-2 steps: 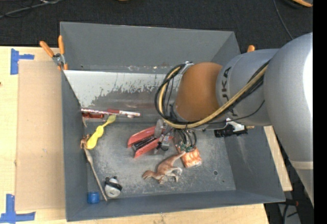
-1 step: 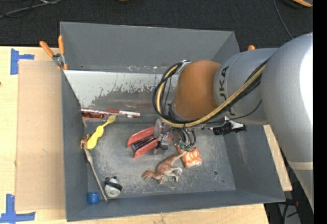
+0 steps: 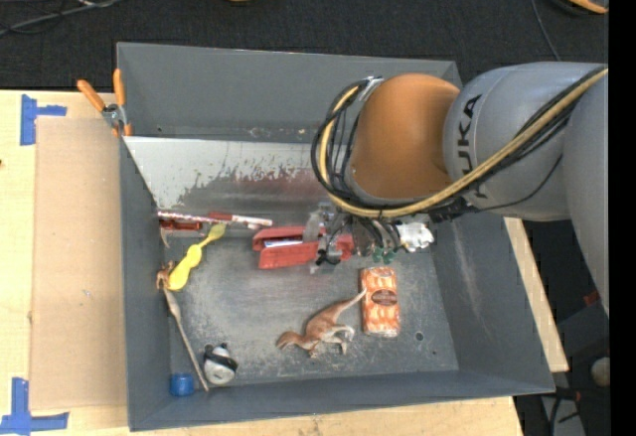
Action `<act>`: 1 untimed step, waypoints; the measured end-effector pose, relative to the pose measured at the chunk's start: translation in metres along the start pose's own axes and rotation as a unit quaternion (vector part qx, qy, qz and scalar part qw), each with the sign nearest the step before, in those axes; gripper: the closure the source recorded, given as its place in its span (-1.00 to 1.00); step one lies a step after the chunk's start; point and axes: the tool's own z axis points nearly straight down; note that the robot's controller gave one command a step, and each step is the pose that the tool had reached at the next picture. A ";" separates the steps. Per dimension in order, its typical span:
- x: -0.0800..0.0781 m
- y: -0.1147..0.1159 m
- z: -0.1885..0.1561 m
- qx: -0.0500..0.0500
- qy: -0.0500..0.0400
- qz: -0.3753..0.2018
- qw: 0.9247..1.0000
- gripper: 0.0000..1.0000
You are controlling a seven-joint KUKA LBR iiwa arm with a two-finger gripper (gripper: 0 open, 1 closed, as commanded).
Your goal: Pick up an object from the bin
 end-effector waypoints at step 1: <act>-0.014 0.023 0.028 0.000 -0.004 -0.021 1.000 1.00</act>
Offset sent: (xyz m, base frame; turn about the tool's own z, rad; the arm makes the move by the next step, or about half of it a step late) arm 0.0216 -0.0716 -0.0735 -0.3008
